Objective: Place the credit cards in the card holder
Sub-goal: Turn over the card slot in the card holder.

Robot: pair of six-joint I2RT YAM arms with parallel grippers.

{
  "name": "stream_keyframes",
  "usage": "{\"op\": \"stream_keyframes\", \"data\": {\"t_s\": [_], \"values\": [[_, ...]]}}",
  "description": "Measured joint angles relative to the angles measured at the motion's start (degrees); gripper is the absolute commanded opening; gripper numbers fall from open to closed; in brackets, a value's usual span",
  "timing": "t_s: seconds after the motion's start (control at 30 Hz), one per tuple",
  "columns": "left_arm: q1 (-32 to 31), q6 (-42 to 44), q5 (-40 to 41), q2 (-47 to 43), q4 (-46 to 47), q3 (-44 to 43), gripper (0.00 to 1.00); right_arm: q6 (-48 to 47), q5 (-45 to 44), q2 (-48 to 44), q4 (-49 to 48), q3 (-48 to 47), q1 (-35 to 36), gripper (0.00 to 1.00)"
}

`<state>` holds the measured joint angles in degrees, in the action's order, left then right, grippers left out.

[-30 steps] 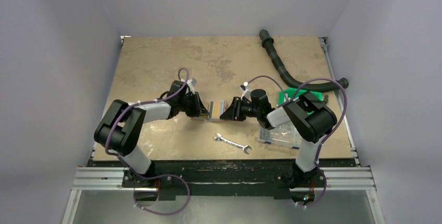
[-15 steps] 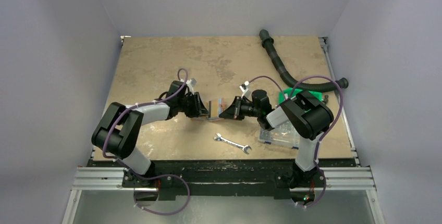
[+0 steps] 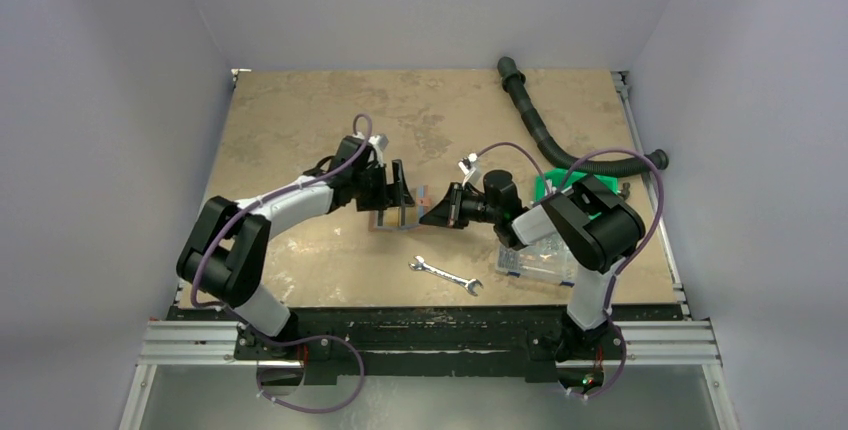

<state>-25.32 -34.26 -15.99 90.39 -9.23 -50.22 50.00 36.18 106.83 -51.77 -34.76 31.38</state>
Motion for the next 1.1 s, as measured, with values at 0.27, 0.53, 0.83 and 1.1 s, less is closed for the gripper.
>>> {"op": "stream_keyframes", "data": {"t_s": [0.27,0.53,0.83,1.1], "values": [[-4.5,1.0,5.8,5.6,-3.6,-6.5,0.81,-1.2,-0.1,-2.8,2.0,0.0,0.0,0.0],[-5.4,1.5,8.8,6.3,-5.5,-7.5,0.75,-2.3,-0.5,-3.3,4.5,-0.1,-0.1,0.0],[-5.2,4.5,15.4,6.4,-8.9,-7.8,0.76,-4.2,-0.4,-5.9,7.4,-0.5,0.0,0.0],[-3.1,4.9,11.8,-0.4,-11.1,-7.6,0.83,-11.0,-3.8,-11.3,19.9,-4.6,0.9,0.0]]}}
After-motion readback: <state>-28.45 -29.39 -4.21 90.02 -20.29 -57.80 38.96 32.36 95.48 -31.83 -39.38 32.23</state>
